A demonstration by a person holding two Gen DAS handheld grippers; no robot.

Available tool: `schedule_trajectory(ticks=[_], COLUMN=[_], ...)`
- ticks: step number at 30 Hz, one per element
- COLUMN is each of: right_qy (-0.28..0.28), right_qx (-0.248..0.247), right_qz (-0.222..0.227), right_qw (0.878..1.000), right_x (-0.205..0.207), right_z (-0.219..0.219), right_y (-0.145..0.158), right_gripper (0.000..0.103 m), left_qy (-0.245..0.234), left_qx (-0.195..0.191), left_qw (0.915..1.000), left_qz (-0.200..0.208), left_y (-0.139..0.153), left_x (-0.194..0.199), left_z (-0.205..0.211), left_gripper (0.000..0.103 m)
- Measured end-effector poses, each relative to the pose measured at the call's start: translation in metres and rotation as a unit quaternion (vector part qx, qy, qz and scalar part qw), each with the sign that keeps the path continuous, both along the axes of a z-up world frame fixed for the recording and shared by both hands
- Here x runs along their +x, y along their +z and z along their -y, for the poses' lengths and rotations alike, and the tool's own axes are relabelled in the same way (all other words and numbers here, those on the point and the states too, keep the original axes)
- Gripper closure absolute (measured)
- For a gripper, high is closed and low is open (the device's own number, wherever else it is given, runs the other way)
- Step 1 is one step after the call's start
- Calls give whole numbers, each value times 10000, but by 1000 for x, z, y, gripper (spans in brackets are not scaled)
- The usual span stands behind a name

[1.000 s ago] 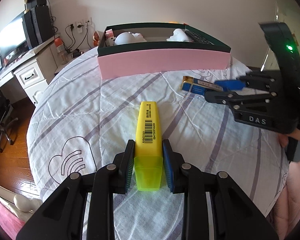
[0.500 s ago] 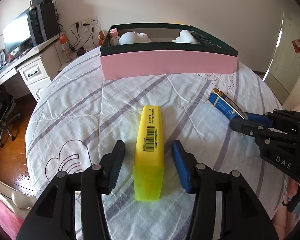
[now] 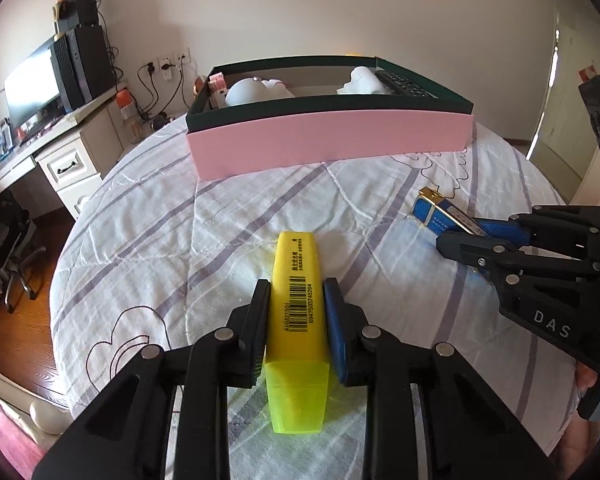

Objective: Organize rigid objects
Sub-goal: 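Grasp the blue-and-gold small box with the right tool while the left tool holds the highlighter, then carry the highlighter with the left tool into the pink box while the right tool carries the blue box there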

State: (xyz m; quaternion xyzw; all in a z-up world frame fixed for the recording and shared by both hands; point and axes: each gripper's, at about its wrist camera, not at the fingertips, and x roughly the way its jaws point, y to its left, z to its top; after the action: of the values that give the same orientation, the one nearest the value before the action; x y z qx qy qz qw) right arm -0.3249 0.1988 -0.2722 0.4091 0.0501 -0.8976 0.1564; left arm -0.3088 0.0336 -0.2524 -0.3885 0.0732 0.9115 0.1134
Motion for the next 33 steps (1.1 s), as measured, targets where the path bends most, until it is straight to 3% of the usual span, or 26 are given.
schedule_trajectory(ticks=[11, 19, 25, 33], right_qy=[-142, -261, -276, -234], right_qx=[-481, -875, -910, -761], right_qz=[-148, -747, -1445, -2292], right_qw=[9986, 9930, 9849, 9701], right_x=[23, 52, 83, 129], right_z=[-10, -19, -18, -11], right_y=[11, 53, 107, 164], right_gripper=[88, 88, 88, 87], left_qy=[12, 131, 82, 285], left_qx=[139, 226, 355, 402], left_qw=[9997, 9966, 9880, 9670], left_qz=[-180, -787, -1499, -2498], left_y=[19, 64, 117, 179], left_x=[13, 40, 74, 128], left_z=[4, 10, 12, 20], left_gripper=[77, 77, 77, 77])
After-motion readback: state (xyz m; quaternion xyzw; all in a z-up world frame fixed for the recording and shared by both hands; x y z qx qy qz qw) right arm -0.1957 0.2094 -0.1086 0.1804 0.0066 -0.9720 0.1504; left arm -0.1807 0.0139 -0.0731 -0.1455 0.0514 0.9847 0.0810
